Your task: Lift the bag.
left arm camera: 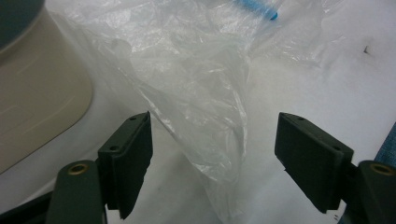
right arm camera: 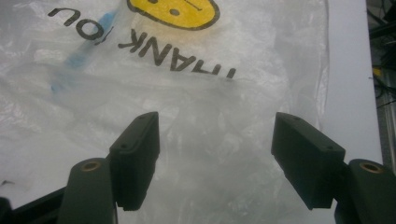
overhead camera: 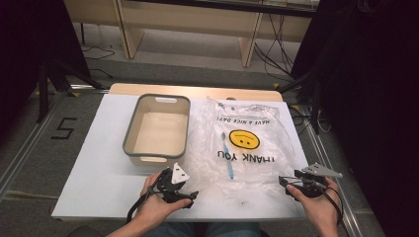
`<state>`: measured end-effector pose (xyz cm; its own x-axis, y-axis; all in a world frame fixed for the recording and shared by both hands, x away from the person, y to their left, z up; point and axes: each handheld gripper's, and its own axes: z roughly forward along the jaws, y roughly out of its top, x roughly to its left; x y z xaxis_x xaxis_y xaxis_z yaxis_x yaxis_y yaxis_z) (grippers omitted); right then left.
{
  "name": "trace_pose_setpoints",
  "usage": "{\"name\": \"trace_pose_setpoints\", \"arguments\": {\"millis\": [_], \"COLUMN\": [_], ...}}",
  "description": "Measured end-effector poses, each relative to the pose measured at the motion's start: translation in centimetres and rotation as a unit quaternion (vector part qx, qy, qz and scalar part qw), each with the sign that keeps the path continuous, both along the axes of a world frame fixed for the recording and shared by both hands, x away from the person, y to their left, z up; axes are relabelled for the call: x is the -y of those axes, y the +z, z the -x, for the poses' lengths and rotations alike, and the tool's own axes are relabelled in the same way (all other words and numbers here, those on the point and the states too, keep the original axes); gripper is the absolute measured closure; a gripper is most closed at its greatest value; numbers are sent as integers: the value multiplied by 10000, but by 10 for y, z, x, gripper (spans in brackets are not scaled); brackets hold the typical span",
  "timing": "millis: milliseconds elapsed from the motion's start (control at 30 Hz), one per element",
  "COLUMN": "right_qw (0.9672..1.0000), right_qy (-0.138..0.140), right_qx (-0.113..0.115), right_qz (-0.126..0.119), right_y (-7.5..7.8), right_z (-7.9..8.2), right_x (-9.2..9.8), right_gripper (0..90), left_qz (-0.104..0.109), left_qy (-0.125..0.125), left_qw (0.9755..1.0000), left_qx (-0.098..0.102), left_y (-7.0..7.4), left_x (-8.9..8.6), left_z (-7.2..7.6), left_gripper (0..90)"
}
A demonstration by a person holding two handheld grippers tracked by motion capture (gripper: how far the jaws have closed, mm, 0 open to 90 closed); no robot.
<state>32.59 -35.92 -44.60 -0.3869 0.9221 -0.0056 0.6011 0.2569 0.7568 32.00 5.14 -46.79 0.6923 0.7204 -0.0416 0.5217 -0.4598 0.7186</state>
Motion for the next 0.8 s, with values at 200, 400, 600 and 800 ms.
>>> {"name": "trace_pose_setpoints", "arguments": {"millis": [200,400,600,800], "right_qw": [9996,9982,9945,9901], "right_qy": [117,217,297,417], "right_qx": [-251,-553,-851,-1199], "right_qz": [-13,74,534,599], "right_y": [-4,-8,-13,-21], "right_z": [5,9,13,14], "right_x": [-1,-1,-2,-2], "right_gripper": [307,285,262,279], "left_qz": [-129,-281,-334,-381], "left_qy": [-16,-125,-302,-414], "left_qw": [9999,9995,9987,9980], "left_qx": [-71,-109,-226,-272], "left_y": [-4,-10,-15,-17], "left_x": [4,7,7,7], "left_z": [-4,-8,-9,-12], "left_gripper": [338,400,442,499]}}
